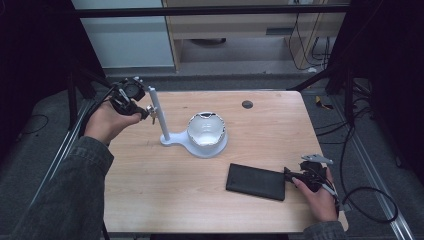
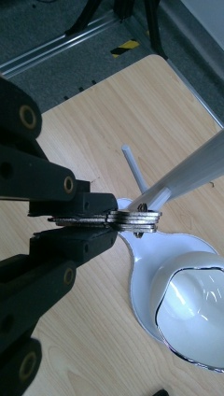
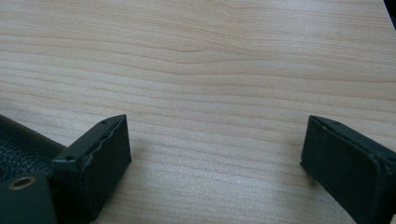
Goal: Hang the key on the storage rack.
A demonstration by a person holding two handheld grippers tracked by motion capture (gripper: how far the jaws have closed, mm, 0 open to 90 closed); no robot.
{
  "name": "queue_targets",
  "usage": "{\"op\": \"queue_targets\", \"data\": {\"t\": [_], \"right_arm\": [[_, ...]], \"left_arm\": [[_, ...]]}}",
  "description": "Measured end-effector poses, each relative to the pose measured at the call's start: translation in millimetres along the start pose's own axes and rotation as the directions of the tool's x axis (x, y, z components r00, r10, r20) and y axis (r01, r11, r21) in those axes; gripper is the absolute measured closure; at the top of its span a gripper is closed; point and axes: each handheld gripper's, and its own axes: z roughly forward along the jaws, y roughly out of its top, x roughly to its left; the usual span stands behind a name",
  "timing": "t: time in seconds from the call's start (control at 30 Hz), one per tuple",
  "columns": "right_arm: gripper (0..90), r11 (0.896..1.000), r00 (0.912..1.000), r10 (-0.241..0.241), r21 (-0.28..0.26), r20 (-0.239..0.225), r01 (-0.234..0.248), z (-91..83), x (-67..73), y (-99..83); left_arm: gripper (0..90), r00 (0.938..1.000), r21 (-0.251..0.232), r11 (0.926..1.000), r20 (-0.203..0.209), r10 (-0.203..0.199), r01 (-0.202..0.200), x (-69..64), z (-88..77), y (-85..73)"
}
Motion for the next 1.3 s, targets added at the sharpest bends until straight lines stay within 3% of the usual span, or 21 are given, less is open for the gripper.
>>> {"op": "queue_targets", "data": {"t": [0.43, 0.7, 1.1, 1.3], "right_arm": [[8.4, 1.0, 1.0, 0.003, -0.004, 0.0, -0.003, -0.1, 0.4, -0.2], [8.4, 1.0, 1.0, 0.003, -0.005, 0.0, -0.003, 0.0, 0.4, -0.2], [8.5, 1.0, 1.0, 0.004, -0.005, 0.0, -0.004, -0.2, 0.5, -0.4], [8.5, 1.0, 1.0, 0.002, -0.006, 0.0, -0.002, -0.1, 0.4, -0.4]], "left_arm": [[82.8, 0.9994, 0.017, 0.9998, -0.033, -0.003, 0.004, 4.1, 2.8, 2.7], [82.8, 0.9997, -0.001, 1.0, -0.025, -0.008, 0.008, 3.6, 3.1, 6.0], [82.7, 0.9987, 0.02, 0.9998, -0.05, 0.004, -0.003, 2.6, 8.2, 7.7], [82.7, 0.9988, 0.002, 1.0, -0.048, 0.006, -0.005, 0.2, 3.7, 8.4]]}}
